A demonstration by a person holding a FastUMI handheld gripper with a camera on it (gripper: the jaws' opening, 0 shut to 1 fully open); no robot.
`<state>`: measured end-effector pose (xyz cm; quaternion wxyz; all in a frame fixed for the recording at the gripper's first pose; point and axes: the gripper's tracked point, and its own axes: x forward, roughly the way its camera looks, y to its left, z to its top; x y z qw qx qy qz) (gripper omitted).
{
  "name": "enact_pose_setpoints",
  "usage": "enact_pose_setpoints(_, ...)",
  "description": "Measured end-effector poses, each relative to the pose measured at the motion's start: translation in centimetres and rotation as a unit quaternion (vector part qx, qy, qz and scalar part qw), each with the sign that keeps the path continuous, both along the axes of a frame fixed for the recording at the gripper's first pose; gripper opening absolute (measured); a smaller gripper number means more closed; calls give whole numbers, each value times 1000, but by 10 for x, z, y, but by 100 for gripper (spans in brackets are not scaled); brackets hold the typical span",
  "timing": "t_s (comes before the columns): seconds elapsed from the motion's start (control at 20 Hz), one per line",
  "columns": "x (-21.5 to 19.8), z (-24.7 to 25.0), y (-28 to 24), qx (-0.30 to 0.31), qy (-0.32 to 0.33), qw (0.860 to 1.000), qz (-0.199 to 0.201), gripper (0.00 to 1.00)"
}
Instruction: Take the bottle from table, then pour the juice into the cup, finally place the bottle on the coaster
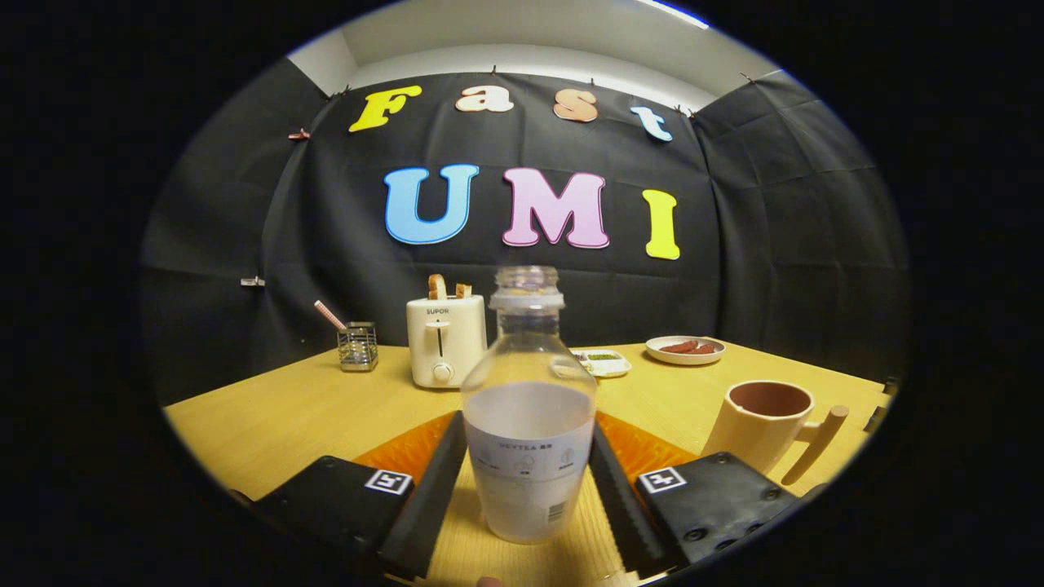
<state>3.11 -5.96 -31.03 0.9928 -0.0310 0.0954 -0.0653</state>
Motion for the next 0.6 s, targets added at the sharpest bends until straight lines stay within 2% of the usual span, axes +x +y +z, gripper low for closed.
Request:
enact_pose_setpoints(0.05,1,4,1,-6,4,1000,-1,77)
enact_pose_setpoints(0.2,1,42,15,11,-14,1000,14,75)
enact_pose_setpoints(0.45,-1,99,17,65,-23,997,-21,75)
enact_pose_setpoints(0.6,-4,113,18,99,-6,995,-22,75)
